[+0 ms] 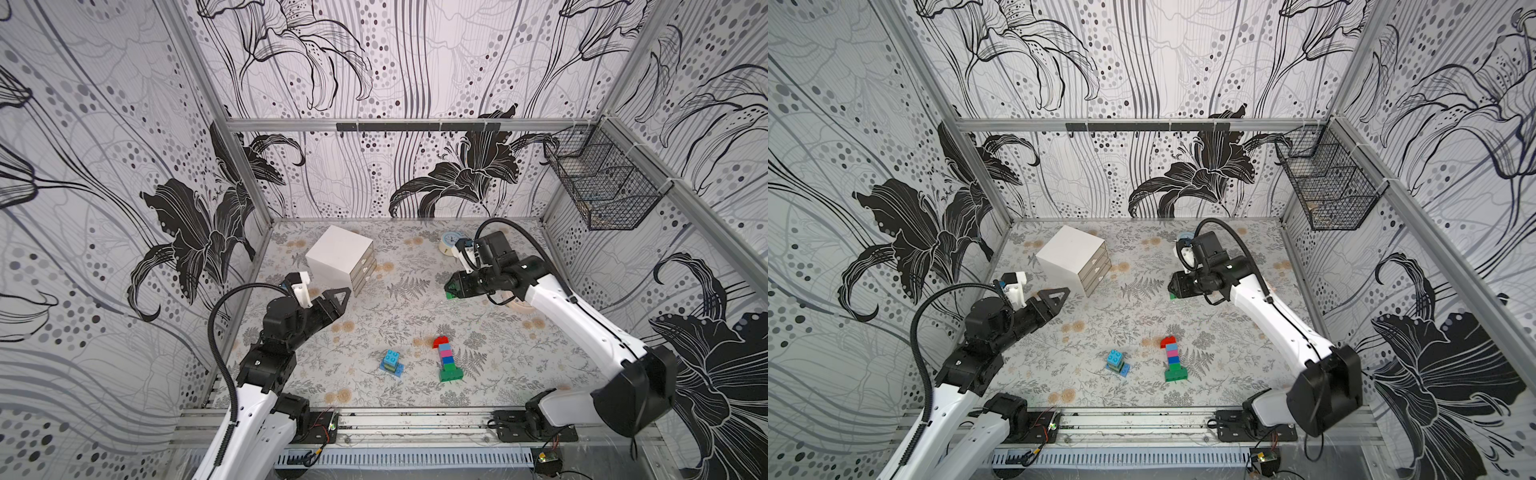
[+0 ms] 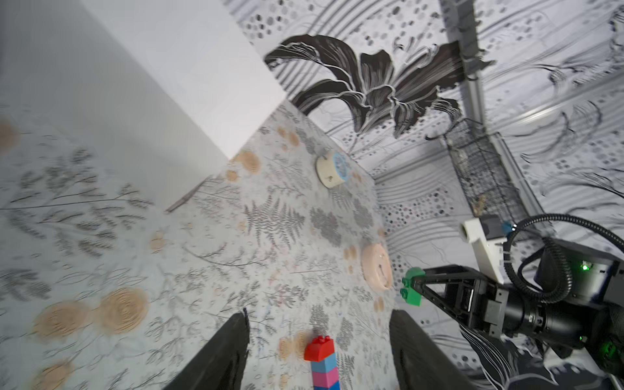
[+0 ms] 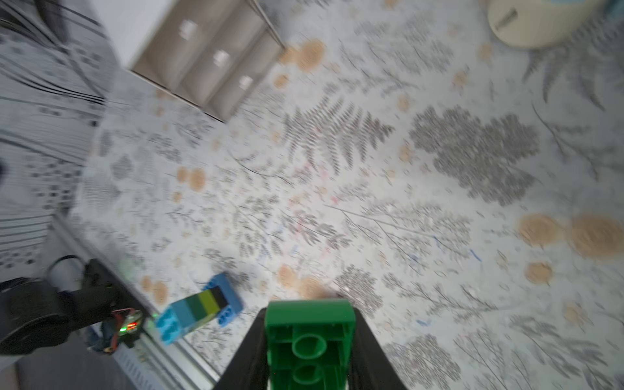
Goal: Assemble the number 1 with lego
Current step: Pick up the lego brick from the center of the board.
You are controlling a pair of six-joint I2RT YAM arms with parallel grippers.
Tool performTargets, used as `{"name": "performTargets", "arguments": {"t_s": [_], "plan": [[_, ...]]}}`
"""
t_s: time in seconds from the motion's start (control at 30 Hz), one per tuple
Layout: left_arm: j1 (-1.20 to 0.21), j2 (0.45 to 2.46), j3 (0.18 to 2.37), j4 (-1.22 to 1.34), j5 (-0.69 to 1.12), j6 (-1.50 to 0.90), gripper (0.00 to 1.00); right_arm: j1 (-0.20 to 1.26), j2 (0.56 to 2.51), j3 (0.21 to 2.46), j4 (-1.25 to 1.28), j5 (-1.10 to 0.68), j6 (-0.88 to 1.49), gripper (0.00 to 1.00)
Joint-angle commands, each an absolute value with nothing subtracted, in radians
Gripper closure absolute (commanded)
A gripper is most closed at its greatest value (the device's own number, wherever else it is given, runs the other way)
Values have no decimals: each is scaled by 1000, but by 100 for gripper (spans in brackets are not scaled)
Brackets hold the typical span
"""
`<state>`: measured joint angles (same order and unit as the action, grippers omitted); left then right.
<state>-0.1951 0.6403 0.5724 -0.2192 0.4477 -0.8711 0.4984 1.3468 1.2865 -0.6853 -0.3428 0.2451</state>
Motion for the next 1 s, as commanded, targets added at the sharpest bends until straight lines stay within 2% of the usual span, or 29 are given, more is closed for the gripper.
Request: {"name": "performTargets", "arguments": {"t_s": [0.0, 0.2, 0.3, 0.6, 0.83, 0.97], "plan": [[-193, 678, 553, 160, 717, -942, 30, 549, 1299, 1311, -542, -503, 309, 75], [-237, 745, 538, 509, 877, -1072, 24, 651, 1298, 1393, -425, -582, 361, 75], [-283, 778, 520, 660, 902, -1121, 23, 675, 1313, 1421, -353, -629, 411, 75], [-361, 851, 556, 726, 892, -1088, 22, 764, 1365, 1509, -246, -711, 490, 74], [-374, 900, 562, 899, 917, -1174, 21, 813, 1399, 1538, -213, -753, 499, 74], [-376, 926, 560, 988, 923, -1231, 24, 822, 1402, 1540, -220, -760, 492, 74]]}}
